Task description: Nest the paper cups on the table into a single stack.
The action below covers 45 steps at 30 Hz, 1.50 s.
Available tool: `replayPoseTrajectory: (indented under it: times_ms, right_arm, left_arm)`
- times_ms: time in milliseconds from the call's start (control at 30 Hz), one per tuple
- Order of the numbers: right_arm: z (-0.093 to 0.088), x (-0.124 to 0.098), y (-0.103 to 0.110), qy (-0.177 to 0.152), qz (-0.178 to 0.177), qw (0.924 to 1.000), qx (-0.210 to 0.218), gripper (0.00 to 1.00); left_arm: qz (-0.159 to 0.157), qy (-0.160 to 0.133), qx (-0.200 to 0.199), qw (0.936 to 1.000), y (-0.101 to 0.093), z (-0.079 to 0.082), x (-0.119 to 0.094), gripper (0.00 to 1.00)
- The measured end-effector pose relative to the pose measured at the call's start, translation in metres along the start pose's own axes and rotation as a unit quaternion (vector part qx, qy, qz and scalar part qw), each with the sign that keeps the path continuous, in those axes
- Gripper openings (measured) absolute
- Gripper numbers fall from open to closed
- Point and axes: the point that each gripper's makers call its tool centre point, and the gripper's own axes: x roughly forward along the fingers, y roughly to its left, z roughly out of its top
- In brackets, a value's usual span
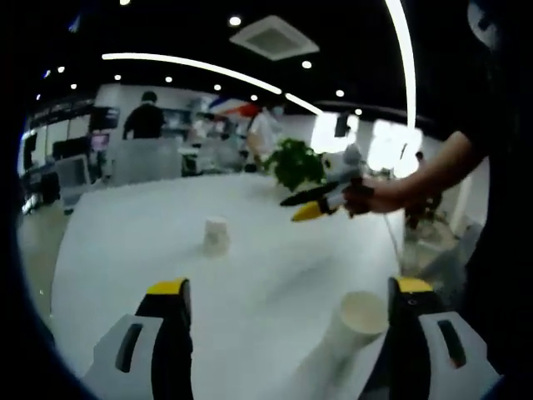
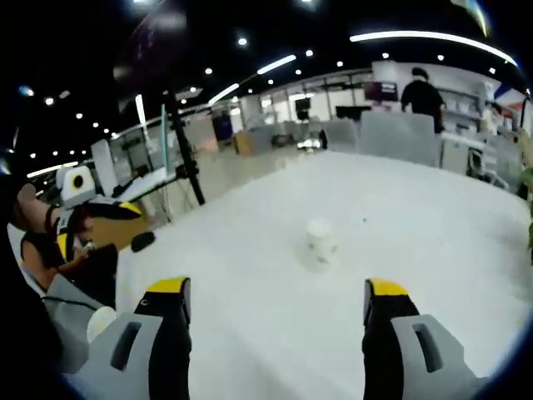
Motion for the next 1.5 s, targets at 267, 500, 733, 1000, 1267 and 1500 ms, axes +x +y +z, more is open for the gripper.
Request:
replayPoseTrajectory:
  times_ms: [267, 500, 733, 1000, 1267, 1500]
  right_arm:
    - [-0.001, 0.036, -0.021, 0.016, -0.002, 0.9998, -0.007, 0.79]
    - [0.004, 0.069, -0.037, 0.037, 0.001, 0.9987, -0.035, 0.76]
    - [0.004, 0.089, -0.050, 0.047, -0.013, 0.9982, -0.034, 0.71]
    - [0.009, 0.108, -0.054, 0.042, -0.013, 0.9986, -0.028, 0.65]
    - [0.003, 0.126, -0.049, 0.056, -0.004, 0.9974, -0.046, 0.60]
    - [0.005, 0.136, -0.046, 0.054, 0.002, 0.9969, -0.057, 0.51]
  left_arm:
    - [0.008, 0.014, 0.001, 0.9999, -0.002, -0.011, -0.003, 1.00]
    - [0.011, 0.014, -0.004, 0.9998, -0.005, -0.017, -0.004, 0.99]
    - [0.015, 0.018, -0.016, 0.9996, -0.005, -0.026, -0.003, 0.99]
    - [0.019, 0.019, -0.027, 0.9993, -0.004, -0.031, -0.001, 0.98]
    - [0.018, 0.021, -0.026, 0.9993, -0.003, -0.035, 0.003, 0.96]
    - [0.015, 0.026, -0.022, 0.9993, -0.004, -0.037, 0.004, 0.95]
